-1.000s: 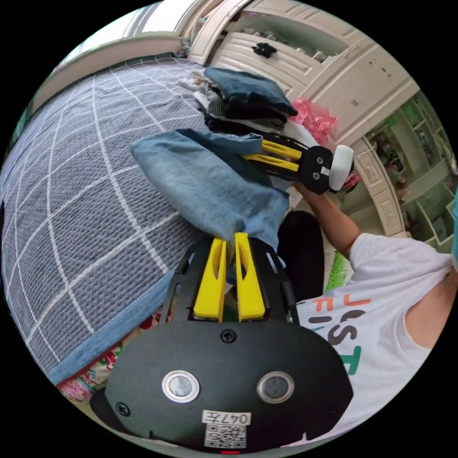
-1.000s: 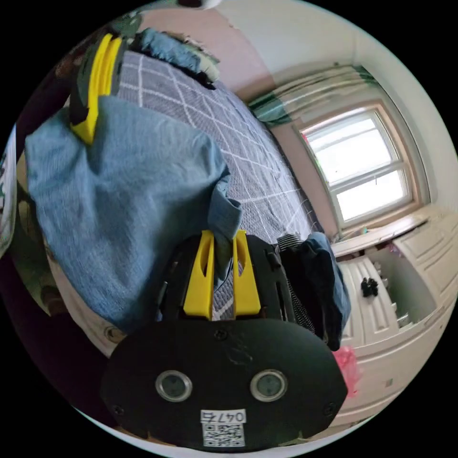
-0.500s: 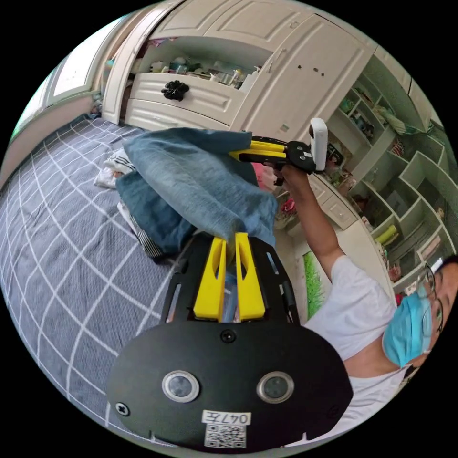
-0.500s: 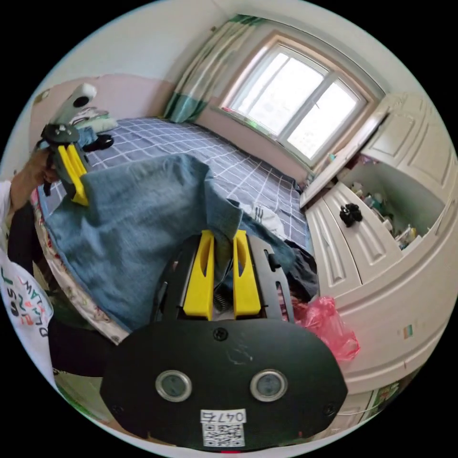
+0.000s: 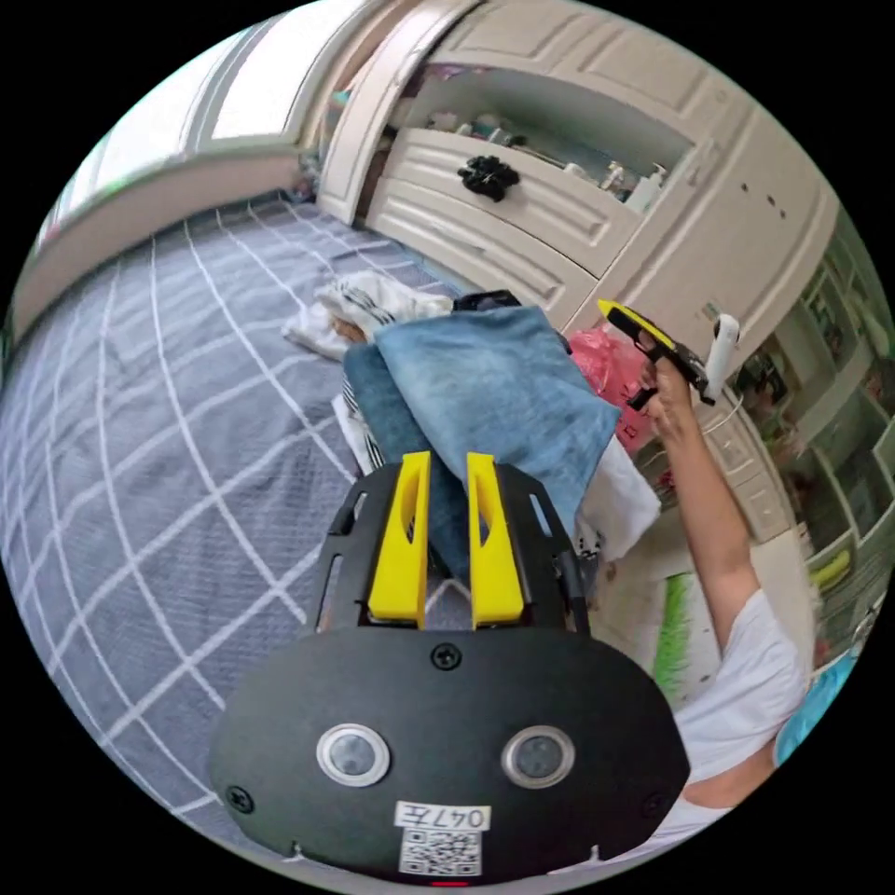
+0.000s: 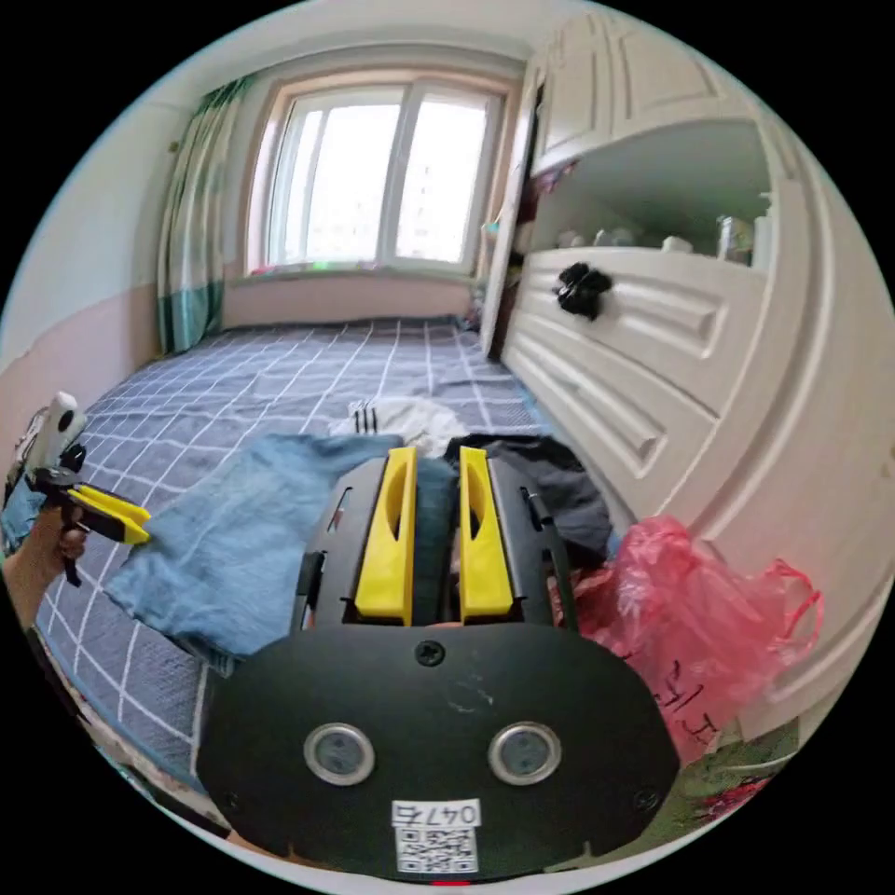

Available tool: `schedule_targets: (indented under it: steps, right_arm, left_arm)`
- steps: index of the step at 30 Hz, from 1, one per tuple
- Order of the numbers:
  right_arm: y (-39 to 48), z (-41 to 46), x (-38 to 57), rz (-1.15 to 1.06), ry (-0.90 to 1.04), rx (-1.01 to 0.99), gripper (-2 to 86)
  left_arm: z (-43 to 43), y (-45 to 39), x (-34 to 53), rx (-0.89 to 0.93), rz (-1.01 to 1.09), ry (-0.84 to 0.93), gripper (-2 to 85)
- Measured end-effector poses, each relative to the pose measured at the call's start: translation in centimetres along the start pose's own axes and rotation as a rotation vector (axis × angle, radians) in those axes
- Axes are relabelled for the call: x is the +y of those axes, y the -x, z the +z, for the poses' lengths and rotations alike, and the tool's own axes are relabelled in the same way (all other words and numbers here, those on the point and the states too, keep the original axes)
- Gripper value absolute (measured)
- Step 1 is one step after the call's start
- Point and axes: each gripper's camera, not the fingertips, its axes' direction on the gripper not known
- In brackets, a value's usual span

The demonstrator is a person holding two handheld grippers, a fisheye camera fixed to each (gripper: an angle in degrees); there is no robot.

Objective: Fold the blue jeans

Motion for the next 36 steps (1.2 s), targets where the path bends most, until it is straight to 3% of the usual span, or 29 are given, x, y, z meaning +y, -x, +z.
schedule_targets:
  steps: [5, 9, 11, 16, 21, 26, 31, 33, 36]
  right_arm:
    - [4.4, 2.9, -4.1, -0.199, 0.156, -0.194, -0.5]
    - [7.0, 9.9, -4.5, -0.259, 0.345, -0.007, -0.6]
    - [7.0, 14.8, -2.9, -0.223, 0.47, -0.016, -0.6]
    - [8.5, 16.7, -3.1, -0.254, 0.532, 0.004, -0.6]
    - [9.1, 7.9, -4.2, -0.267, 0.33, -0.087, -0.6]
    - [11.9, 4.3, 1.4, -0.382, 0.457, -0.187, -0.7]
    - [14.0, 10.7, 5.7, -0.384, 0.723, -0.23, -0.8]
    - [14.1, 9.3, 5.0, -0.335, 0.689, -0.213, -1.0]
    - [15.3, 2.8, 4.6, -0.276, 0.456, -0.183, -1.2]
  left_arm:
    - [0.4, -7.0, -4.3, -0.02, 0.18, 0.037, 5.8]
    - [7.7, -11.1, -5.9, -0.196, 0.285, 0.259, 6.2]
    - [11.3, -11.9, -5.5, -0.253, 0.347, 0.363, 5.6]
    - [12.2, -15.6, -6.0, -0.351, 0.487, 0.448, 0.8]
    - [9.5, -17.6, -7.9, -0.538, 0.549, 0.409, -0.6]
    - [7.6, -16.1, -9.3, -0.36, 0.414, 0.421, -0.7]
    - [2.6, -14.3, -7.6, -0.232, 0.285, 0.352, -0.8]
    - [-1.4, -14.1, -5.8, -0.254, 0.28, 0.348, -0.8]
    - [-7.4, -14.0, -1.7, -0.205, 0.29, 0.339, -0.8]
